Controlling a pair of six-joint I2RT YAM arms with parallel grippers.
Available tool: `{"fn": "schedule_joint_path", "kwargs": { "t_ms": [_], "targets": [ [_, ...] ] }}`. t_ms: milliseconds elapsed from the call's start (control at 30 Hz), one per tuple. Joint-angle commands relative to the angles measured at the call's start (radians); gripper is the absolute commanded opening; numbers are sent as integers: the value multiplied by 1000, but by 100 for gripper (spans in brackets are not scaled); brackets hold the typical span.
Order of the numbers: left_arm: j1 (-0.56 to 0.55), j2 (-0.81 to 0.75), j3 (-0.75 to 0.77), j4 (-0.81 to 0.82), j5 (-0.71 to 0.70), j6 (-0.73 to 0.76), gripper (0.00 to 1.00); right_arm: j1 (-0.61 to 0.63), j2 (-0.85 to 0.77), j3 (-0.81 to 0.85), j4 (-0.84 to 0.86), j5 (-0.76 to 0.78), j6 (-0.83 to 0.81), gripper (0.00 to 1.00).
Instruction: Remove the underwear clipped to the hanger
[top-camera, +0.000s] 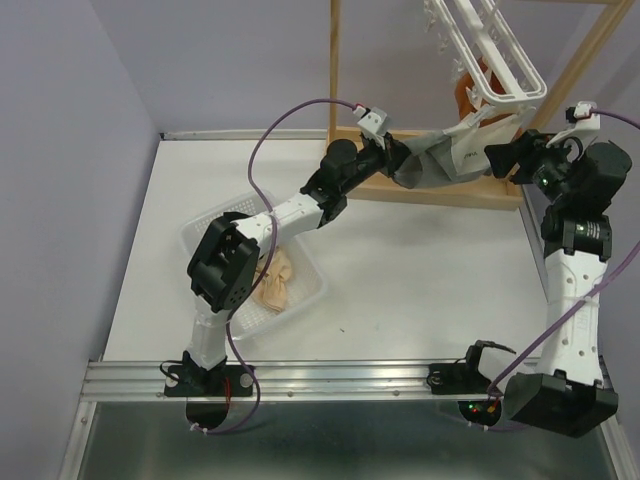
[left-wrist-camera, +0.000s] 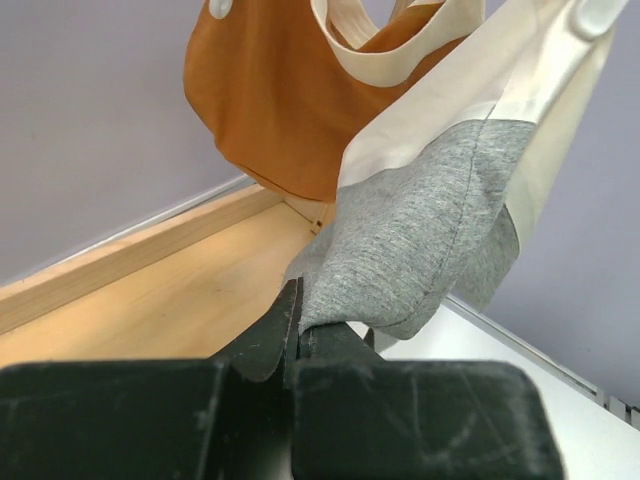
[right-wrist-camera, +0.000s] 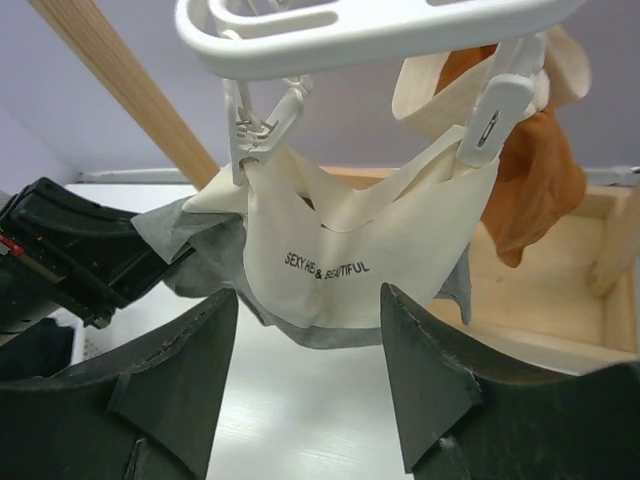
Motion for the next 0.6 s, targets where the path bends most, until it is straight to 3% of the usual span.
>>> {"fn": "schedule_joint_path", "kwargs": {
  "t_ms": [0,333,567],
  "targets": [
    [3,-84,-10,84,40,-3,0,-13,61,43,110,-159,116,65],
    [3,-81,-10,99,68,-14,0,-13,157,36,404,-289,461,72],
    [3,-78,-6,101,79,-20,0,-12,205,46,539,-285,555,72]
  ]
}}
